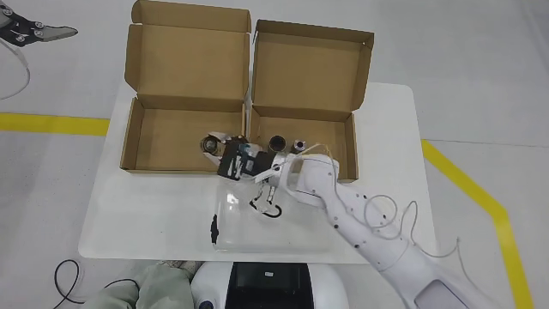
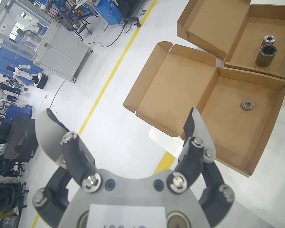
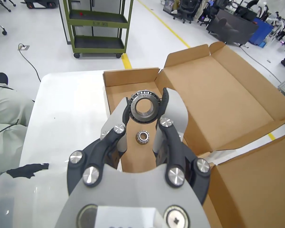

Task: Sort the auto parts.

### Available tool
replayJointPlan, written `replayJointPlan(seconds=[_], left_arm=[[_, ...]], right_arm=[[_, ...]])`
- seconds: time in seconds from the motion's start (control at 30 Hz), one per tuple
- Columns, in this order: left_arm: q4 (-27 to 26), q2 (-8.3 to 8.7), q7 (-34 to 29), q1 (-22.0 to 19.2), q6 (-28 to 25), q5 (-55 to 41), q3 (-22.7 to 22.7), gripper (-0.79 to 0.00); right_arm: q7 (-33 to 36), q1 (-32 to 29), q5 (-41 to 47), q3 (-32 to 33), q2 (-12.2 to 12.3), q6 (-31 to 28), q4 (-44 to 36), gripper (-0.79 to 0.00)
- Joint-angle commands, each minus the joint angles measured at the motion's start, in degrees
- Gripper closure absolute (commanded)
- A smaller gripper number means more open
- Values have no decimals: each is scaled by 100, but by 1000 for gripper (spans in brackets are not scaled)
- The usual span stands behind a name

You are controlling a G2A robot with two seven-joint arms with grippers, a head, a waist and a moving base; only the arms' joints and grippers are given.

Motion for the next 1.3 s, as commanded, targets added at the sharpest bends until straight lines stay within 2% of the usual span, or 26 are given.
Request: replayJointPlan(seconds=[0.0,0.23,0.5,0.97,1.0,1.1,1.27], left_arm=[[0,0,0,0,0,0,0,-785],[0,0,0,0,0,0,0,-785],[0,0,0,0,0,0,0,-785],[0,0,0,0,0,0,0,-785],[0,0,0,0,0,0,0,-785],[0,0,0,0,0,0,0,-785],[0,0,0,0,0,0,0,-785]], right_arm=[[268,140,12,-128,-71,86,130,0],[1091,677,185,-530,-384,393,722,0],[1575,1170,428,-846,-746,634,1500,0],[1774,1659,776,-1190,-1341,878,2896,0],[1803,1684,766,-1209,-1375,896,2953,-6],[1826,1742,749,-1249,-1470,946,3098,-111],[1797,1814,653,-1304,-1607,1045,3324,-142]])
